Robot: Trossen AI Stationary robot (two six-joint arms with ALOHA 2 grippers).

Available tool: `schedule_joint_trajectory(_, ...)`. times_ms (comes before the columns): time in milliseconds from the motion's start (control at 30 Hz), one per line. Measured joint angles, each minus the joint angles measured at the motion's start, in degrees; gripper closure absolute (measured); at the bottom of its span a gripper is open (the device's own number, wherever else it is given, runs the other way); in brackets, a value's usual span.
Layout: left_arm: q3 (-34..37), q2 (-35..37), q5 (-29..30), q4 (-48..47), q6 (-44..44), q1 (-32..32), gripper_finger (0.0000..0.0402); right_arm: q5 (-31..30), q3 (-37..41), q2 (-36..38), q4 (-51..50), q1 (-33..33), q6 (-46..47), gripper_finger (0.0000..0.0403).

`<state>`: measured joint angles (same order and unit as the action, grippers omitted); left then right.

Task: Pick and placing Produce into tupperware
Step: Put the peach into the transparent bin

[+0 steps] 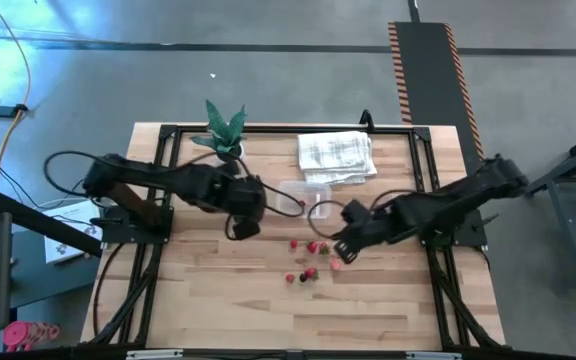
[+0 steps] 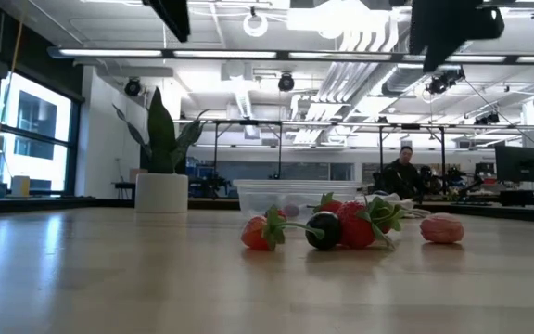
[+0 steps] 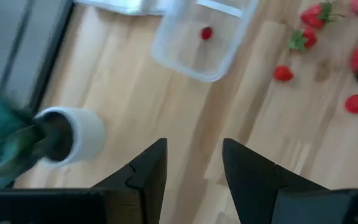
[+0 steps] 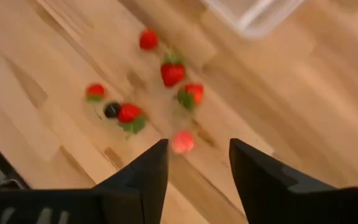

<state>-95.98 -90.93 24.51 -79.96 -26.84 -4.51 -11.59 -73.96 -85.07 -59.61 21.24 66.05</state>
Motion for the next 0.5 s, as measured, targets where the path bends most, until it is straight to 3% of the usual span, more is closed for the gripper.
schedule_joint_trajectory(500,0.0,8.6,6.1,-4.2,-2.1,0.0,0.0256,9.8,0.6,-17.3,4.5,0.0,1.4,0.0237)
